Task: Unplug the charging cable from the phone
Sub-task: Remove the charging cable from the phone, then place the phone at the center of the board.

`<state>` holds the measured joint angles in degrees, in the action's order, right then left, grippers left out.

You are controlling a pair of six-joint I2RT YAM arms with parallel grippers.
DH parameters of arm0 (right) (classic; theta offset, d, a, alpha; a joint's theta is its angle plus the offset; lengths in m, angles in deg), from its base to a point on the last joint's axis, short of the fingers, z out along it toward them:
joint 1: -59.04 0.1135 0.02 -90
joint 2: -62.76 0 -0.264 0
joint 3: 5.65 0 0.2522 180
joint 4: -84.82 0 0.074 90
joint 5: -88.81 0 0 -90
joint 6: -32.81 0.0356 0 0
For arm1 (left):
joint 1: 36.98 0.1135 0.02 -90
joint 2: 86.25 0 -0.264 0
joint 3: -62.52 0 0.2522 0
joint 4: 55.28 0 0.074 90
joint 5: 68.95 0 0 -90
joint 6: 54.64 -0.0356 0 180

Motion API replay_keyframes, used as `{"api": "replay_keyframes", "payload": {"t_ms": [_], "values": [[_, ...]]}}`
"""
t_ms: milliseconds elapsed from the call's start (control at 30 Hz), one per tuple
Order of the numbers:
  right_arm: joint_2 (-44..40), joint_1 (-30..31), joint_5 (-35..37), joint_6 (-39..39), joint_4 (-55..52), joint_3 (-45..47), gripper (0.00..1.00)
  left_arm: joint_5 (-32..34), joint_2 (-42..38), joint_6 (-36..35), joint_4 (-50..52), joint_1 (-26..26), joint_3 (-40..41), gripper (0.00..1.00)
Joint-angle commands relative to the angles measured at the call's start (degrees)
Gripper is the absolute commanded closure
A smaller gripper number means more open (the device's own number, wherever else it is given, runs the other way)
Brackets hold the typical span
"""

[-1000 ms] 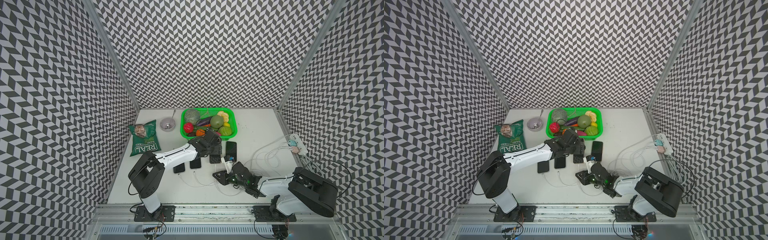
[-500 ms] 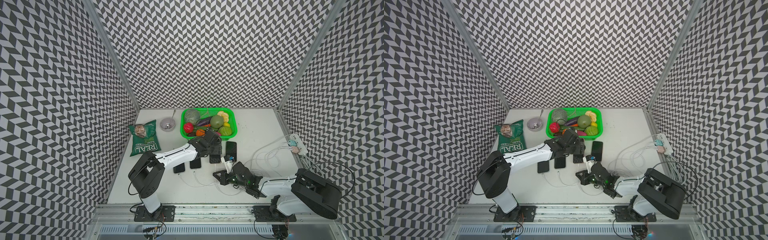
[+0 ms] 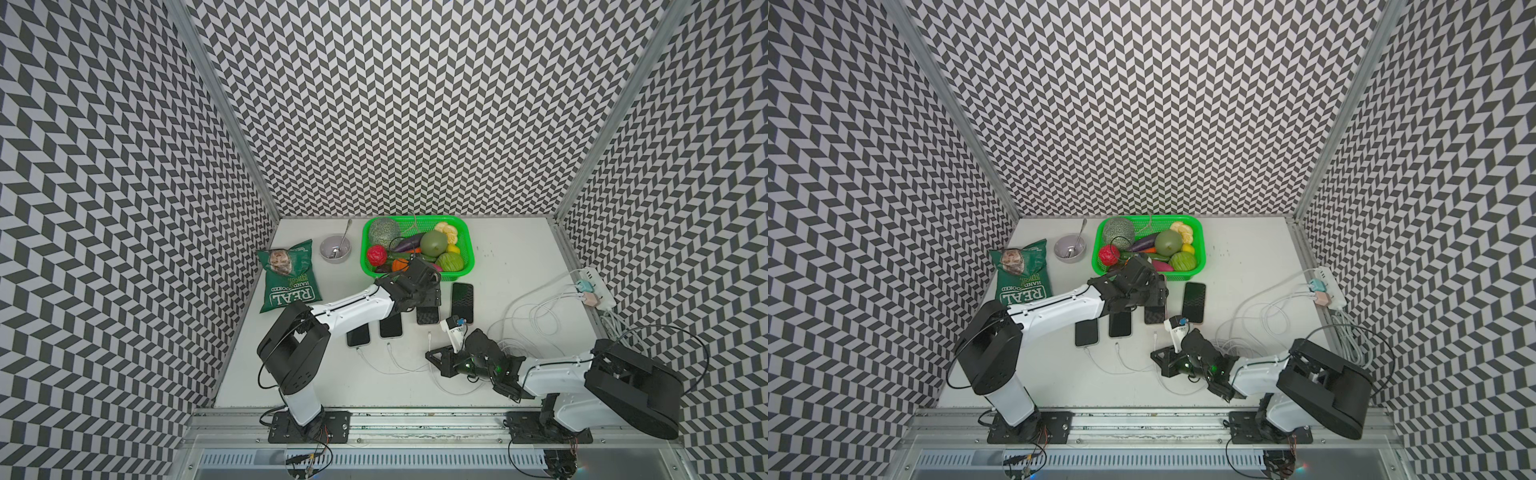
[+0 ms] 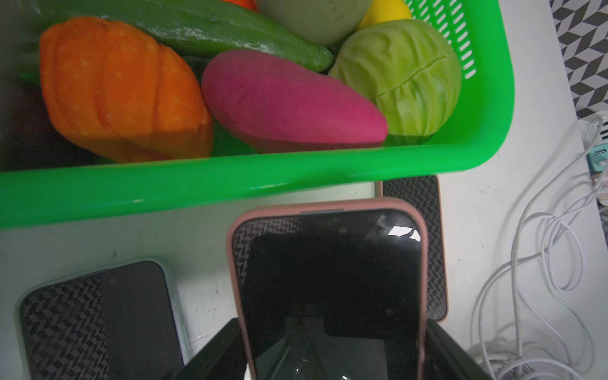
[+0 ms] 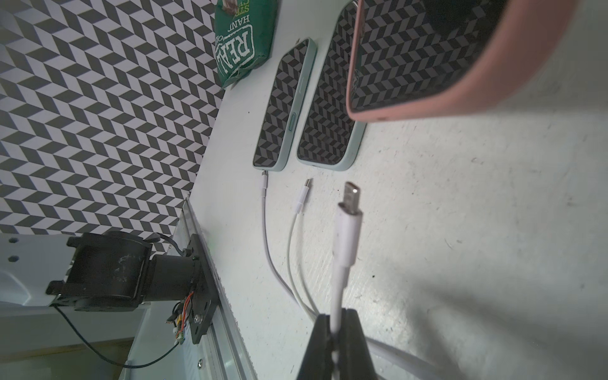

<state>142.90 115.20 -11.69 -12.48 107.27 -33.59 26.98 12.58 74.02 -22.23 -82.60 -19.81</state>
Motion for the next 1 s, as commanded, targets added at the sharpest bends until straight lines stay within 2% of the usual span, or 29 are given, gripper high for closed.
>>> {"api": "replay_keyframes", "payload": {"t_ms": [0,300,433,633,967], "values": [[-1.03,0.58,0.23,-0.11,2.17,0.51,0.90,0.51,0.38,-0.42,-2.03,0.14,-2.50,1.00],[1.33,1.88,-0.74,-1.28,1.60,-1.00,0.76,0.59,1.30,-0.64,-2.14,0.05,-1.61,1.00],[-0.19,2.37,0.00,-1.67,0.26,-0.74,0.71,0.83,1.52,-0.86,-1.91,-0.13,-1.38,1.00],[-8.43,2.53,3.38,-2.93,-6.48,0.06,0.61,1.43,2.43,-1.21,-1.67,-0.92,-1.10,1.00],[-27.45,2.41,11.13,-3.77,-21.45,0.99,0.42,2.52,6.40,-1.30,-0.66,-2.74,-2.86,1.00]]}}
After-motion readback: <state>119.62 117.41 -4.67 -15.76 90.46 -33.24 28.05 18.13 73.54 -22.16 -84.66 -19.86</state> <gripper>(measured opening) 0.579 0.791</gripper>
